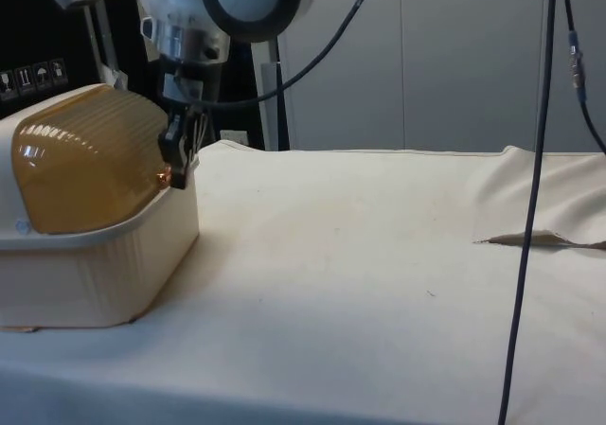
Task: Open the lid, then close it.
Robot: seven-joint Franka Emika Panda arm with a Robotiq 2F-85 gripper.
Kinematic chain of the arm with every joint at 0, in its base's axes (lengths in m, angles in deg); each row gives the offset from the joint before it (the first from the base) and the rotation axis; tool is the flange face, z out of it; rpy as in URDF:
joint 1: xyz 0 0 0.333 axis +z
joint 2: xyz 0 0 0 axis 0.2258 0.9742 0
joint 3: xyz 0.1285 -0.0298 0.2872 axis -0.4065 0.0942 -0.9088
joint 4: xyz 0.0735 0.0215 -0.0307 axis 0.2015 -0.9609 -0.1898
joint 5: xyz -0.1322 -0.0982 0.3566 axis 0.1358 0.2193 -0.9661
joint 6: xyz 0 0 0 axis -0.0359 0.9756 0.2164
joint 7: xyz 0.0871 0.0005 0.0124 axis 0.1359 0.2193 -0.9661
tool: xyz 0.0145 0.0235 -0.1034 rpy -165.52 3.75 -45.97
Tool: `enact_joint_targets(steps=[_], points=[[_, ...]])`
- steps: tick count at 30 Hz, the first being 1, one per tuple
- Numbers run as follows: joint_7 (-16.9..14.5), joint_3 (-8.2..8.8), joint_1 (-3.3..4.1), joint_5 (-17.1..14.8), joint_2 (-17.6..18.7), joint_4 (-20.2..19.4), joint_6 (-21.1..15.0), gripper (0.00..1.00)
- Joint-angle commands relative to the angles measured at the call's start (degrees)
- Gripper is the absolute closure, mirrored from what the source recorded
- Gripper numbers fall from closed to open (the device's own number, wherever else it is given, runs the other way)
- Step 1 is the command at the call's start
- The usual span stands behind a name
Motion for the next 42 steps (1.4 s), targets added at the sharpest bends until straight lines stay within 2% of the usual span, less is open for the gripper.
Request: enact_joint_targets(steps=[1,19,28,29,30,36,37,38,42], points=[[0.17,-0.06,0.11,0.00,-0.17,0.06,0.46,1.00],[0.11,-0.11,0.06,0.17,0.97,2.01,0.46,1.00],[0.23,0.23,0.23,0.63,-0.97,2.06,1.26,1.00],[-0.11,-0.17,0.00,0.06,-0.80,2.01,0.86,1.00],[0.23,0.23,0.23,0.69,-1.15,2.06,1.38,1.00],[0.17,0.29,0.23,0.86,-2.35,2.18,1.72,1.00],[-0.23,-0.11,0.00,0.23,-2.23,2.01,1.20,1.00],[0.17,0.23,0.23,0.86,-2.46,2.18,1.66,1.00],[0.17,0.23,0.23,0.80,-3.04,2.35,1.32,1.00]])
